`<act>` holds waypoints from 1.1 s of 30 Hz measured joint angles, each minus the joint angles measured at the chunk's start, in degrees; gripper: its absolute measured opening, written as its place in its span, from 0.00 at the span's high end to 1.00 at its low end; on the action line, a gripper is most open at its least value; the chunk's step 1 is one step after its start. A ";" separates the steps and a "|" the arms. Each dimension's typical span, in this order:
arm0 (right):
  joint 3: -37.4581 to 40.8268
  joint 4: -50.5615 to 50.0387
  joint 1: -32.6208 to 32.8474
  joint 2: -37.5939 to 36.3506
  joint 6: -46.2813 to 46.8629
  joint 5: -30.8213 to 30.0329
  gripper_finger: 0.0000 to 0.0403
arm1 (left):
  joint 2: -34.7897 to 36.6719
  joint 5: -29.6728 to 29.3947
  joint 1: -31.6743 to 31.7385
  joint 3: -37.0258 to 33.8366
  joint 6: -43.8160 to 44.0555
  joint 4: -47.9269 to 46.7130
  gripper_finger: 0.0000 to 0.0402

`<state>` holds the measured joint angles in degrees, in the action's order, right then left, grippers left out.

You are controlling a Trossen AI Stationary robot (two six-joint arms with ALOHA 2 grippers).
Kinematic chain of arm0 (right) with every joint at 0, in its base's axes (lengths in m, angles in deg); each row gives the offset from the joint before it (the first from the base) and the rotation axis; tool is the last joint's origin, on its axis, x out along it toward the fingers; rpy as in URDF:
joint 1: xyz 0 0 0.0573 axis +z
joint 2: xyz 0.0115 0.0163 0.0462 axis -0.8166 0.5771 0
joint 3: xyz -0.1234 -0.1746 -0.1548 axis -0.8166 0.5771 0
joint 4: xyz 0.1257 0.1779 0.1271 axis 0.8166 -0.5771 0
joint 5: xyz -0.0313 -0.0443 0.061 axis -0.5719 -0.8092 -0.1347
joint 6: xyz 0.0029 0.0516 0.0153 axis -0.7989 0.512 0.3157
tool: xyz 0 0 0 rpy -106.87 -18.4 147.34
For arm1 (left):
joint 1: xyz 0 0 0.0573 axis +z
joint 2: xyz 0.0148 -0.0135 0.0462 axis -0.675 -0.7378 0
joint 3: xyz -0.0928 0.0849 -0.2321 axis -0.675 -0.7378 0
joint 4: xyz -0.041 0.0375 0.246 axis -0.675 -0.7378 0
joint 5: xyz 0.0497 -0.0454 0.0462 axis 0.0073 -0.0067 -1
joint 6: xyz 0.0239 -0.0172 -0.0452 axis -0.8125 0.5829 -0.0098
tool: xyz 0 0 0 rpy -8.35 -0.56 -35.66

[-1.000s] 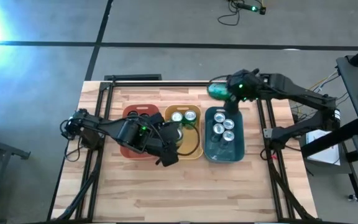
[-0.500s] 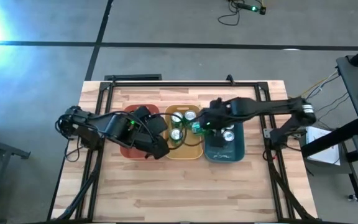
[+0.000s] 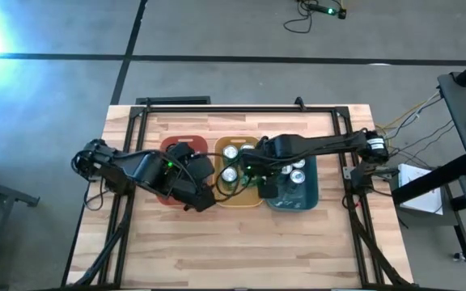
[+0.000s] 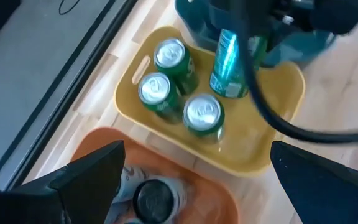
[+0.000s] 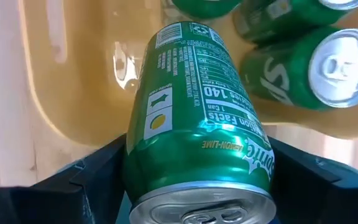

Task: Sort soda cans
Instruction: Put the green soda can into the yellow bin, then return to Home Position

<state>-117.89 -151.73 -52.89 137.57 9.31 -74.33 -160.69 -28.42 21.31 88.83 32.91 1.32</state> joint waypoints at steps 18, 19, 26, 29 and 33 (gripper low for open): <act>0.31 1.39 -3.09 7.00 -3.46 -3.54 0.23 | 2.95 -0.27 -2.48 -0.02 1.70 -1.50 0.04; 0.31 1.42 -3.20 7.29 -3.87 -3.49 0.23 | 2.97 -0.37 -2.48 -0.02 1.61 -0.82 0.04; 0.31 2.45 -3.75 9.29 -4.25 -2.50 0.16 | 2.99 -0.92 -3.17 -0.02 -3.27 5.73 0.04; 0.31 2.26 -3.79 9.87 -4.15 -2.91 0.12 | 3.08 -0.90 -3.83 -0.02 -4.77 7.29 0.04; 0.33 2.73 -3.79 9.81 -3.32 -3.26 0.12 | 3.34 -0.90 -4.67 -0.02 -5.11 7.82 0.04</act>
<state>-117.55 -149.00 -56.68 147.38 5.99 -77.59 -157.35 -29.32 16.64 88.81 27.79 9.13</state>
